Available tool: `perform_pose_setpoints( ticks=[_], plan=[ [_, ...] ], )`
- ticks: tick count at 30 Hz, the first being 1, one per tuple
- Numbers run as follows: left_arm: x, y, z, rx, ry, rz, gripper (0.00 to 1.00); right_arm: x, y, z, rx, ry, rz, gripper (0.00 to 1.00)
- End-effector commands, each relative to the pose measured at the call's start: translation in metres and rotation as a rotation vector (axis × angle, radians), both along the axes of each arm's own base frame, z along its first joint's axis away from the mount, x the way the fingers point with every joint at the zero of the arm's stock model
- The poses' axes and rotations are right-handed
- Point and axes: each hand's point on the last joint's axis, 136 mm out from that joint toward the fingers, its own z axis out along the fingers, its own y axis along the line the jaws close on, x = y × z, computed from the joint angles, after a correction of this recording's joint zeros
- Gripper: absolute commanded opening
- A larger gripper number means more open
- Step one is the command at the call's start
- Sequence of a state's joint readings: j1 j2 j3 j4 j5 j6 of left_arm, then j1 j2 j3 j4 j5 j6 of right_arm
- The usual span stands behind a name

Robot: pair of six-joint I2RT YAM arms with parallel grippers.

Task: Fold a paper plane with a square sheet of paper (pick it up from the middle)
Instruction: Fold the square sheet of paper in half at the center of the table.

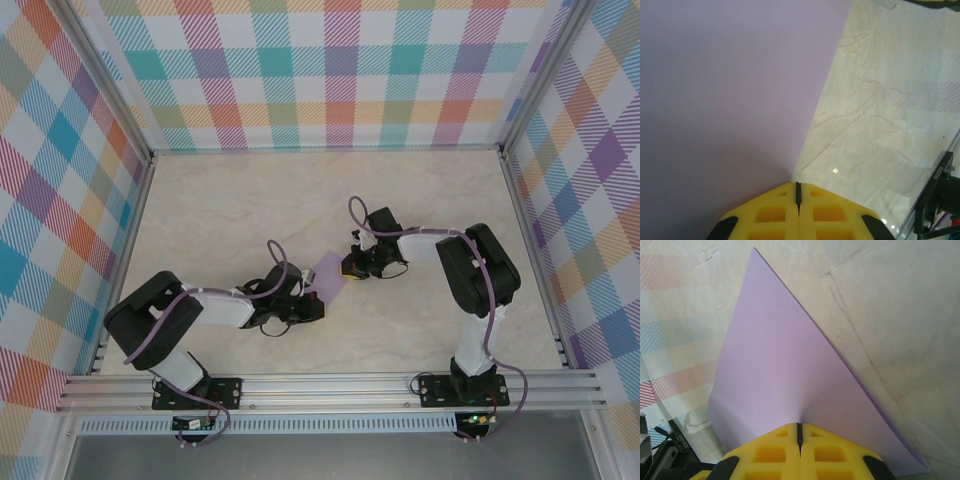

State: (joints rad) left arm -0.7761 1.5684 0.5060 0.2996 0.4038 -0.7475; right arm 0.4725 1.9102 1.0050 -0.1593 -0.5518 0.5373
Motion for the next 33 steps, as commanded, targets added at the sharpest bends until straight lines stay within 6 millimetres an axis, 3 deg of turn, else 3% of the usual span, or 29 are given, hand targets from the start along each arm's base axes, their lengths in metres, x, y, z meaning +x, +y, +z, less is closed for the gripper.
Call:
perform_pose_setpoints(
  ticks=[1, 5, 11, 16, 19, 21, 27, 33],
  plan=[
    [-0.029, 0.025, -0.019, 0.084, 0.109, -0.010, 0.00, -0.009, -0.018, -0.026, -0.112, 0.051, -0.014, 0.02],
    [-0.033, 0.031, -0.015, 0.098, 0.097, -0.010, 0.00, -0.008, -0.018, -0.025, -0.115, 0.048, -0.013, 0.02],
    [-0.023, 0.032, 0.004, 0.111, 0.044, -0.006, 0.00, -0.004, -0.016, -0.016, -0.107, 0.032, -0.006, 0.02],
    [0.009, 0.028, 0.049, 0.086, -0.058, 0.046, 0.00, 0.011, -0.003, 0.023, -0.055, -0.048, 0.017, 0.05],
    [0.034, 0.041, 0.072, 0.126, -0.096, 0.114, 0.05, 0.014, 0.011, 0.049, -0.054, -0.109, 0.041, 0.09],
    [0.052, 0.058, 0.080, 0.160, -0.092, 0.194, 0.16, 0.008, 0.023, 0.056, -0.086, -0.130, 0.062, 0.13],
    [0.084, 0.131, 0.072, 0.280, 0.004, 0.460, 0.38, -0.019, 0.057, 0.046, -0.215, -0.126, 0.086, 0.26],
    [0.094, 0.166, 0.074, 0.325, 0.015, 0.587, 0.67, -0.041, 0.083, 0.033, -0.285, -0.113, 0.148, 0.32]
  ],
)
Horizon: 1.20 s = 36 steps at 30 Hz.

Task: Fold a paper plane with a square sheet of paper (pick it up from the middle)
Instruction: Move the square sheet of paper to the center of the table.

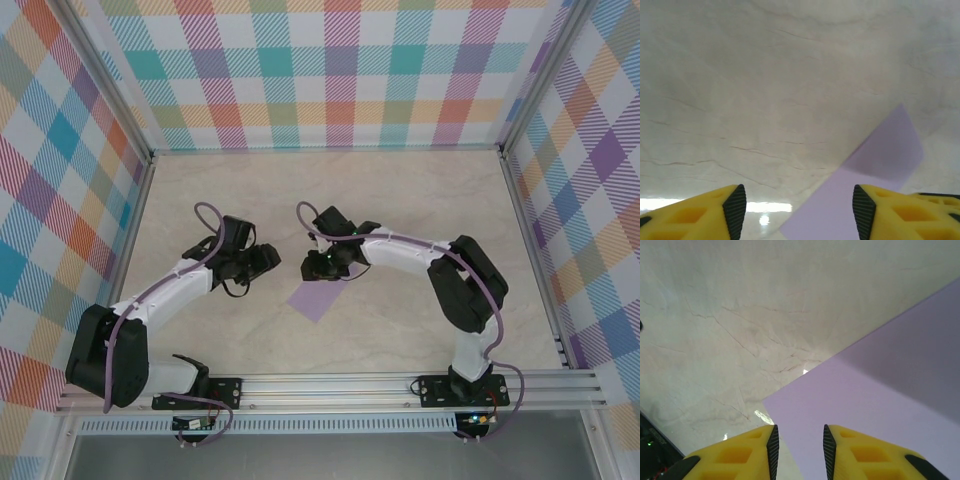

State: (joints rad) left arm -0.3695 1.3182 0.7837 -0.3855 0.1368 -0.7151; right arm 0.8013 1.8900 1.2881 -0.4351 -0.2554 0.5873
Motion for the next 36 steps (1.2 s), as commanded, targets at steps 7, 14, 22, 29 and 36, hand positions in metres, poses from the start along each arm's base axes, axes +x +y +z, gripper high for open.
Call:
perform_pose_setpoints(
  ticks=[7, 14, 22, 29, 36],
  plan=[
    [-0.006, 0.034, -0.003, 0.114, 0.031, 0.075, 0.87, -0.041, 0.003, -0.040, -0.140, 0.107, 0.140, 0.32],
    [-0.010, 0.038, -0.003, 0.136, 0.022, 0.053, 0.97, -0.053, -0.061, -0.061, -0.324, 0.025, 0.350, 0.34],
    [-0.012, 0.033, -0.006, 0.109, 0.043, 0.051, 1.00, 0.010, -0.030, -0.016, -0.196, -0.167, 0.197, 0.42],
    [-0.017, 0.030, -0.014, 0.049, 0.080, 0.086, 1.00, 0.038, -0.073, 0.002, -0.345, -0.184, -0.188, 0.70],
    [-0.017, 0.024, -0.016, 0.014, 0.094, 0.076, 1.00, 0.063, -0.073, -0.022, -0.342, -0.076, -0.275, 0.72]
  ],
)
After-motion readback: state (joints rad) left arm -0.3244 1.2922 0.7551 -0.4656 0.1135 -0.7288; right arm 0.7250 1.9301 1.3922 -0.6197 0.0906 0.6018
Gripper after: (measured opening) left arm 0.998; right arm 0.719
